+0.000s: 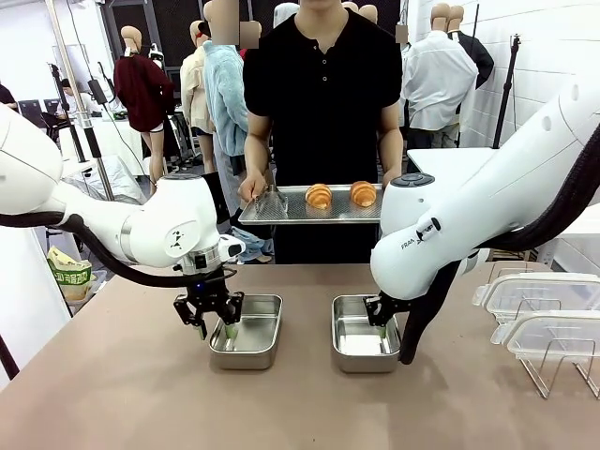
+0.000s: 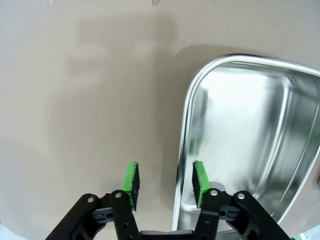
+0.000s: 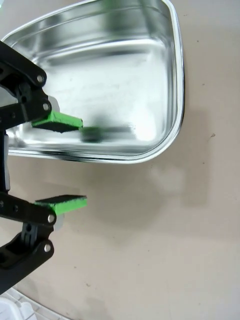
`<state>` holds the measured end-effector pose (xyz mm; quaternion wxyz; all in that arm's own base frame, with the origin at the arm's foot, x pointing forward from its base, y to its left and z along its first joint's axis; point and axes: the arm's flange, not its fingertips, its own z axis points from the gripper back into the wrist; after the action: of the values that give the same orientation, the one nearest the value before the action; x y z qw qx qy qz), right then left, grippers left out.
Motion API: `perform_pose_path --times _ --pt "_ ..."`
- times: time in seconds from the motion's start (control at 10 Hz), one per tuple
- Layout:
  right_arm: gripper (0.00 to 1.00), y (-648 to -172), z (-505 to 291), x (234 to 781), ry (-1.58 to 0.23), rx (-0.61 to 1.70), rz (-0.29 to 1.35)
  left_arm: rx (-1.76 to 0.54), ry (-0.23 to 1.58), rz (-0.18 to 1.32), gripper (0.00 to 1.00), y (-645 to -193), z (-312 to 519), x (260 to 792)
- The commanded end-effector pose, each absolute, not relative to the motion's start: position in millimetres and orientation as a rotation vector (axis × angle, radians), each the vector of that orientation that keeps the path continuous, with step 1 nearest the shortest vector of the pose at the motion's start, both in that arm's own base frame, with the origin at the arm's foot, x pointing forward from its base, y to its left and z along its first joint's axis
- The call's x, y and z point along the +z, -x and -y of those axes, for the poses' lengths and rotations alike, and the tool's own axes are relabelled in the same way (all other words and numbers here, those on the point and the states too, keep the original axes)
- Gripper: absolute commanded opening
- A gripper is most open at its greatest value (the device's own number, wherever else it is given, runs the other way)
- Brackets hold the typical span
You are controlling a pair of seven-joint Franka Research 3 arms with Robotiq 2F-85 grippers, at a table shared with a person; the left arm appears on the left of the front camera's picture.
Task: Place the bread in airtight containers.
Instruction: Lift both Airtight Container.
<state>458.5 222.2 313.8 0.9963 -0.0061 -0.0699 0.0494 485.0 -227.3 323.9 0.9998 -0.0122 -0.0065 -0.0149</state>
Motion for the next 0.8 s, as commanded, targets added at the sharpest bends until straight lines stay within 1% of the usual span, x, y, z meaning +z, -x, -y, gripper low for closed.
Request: perform_pose_path --times 0.0,0.1,0.7 --pt "0.03 -461.0 -224.4 312.9 0.027 0.093 0.152 -0.03 -0.02 0.007 0.0 -489.5 232.8 326.8" --pt "0.0 -460.8 -224.0 313.5 0.025 0.092 0.149 -0.031 -0.024 0.003 0.0 -489.7 234.1 327.5" --pt "0.0 -460.1 -224.3 313.9 0.028 0.098 0.14 -0.021 -0.037 -0.046 0.0 -491.2 234.0 324.9"
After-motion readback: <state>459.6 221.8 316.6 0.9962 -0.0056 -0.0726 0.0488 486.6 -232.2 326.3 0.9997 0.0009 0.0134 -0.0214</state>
